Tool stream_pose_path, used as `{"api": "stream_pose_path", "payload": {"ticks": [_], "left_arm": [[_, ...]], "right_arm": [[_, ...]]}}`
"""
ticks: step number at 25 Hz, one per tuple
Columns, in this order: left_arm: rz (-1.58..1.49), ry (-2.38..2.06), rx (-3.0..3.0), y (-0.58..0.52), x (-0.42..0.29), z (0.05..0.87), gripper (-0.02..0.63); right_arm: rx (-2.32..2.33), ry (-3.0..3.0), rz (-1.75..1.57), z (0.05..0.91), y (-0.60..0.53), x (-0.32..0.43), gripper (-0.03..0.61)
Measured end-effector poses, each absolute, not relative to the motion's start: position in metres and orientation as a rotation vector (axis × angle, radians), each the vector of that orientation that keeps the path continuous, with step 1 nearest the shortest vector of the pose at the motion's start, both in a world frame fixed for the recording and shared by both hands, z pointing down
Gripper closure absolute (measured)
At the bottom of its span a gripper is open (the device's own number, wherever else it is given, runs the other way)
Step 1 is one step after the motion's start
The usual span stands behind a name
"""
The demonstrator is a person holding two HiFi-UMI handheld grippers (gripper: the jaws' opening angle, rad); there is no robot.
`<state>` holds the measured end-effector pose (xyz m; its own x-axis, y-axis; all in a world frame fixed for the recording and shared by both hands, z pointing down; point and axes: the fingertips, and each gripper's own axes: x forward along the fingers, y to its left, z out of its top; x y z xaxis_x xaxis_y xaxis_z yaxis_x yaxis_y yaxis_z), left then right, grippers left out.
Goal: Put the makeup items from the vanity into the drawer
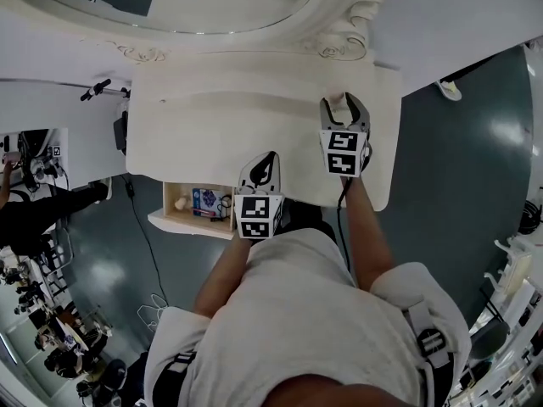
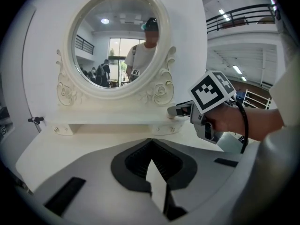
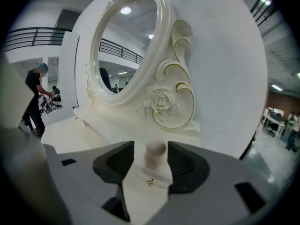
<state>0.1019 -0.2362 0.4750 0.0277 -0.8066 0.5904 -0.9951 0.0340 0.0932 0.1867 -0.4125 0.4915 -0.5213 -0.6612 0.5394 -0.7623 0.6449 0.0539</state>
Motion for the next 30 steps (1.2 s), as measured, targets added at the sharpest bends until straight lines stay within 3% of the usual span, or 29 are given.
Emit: {"api": "stream_pose_path", "payload": {"ticks": [5,6,7,30], "left_arm": [[0.484,-1.845,1.798,-0.233,0.094,0.474,0.607],[0.481,-1.848,1.794,-0.232,0.092,0.473,0.607],[0.478,-1.851,1.791,-0.231,0.091,0.473,0.607],[0.364,-2.033,1.576,-0.169,0.027,0.465,0.607]], "right_arm": [[1.130,-2.284,0.217,0.496,-0.415,0.186,0.359],[1.143,-2.278,0.190,0.494,-0.416,0.186,0.385],[1.151,-2.277,0.164,0.492,-0.416,0.186,0.452],[0.681,-2.562,0.003,0.451,-0.307,0.047,0.469]]}}
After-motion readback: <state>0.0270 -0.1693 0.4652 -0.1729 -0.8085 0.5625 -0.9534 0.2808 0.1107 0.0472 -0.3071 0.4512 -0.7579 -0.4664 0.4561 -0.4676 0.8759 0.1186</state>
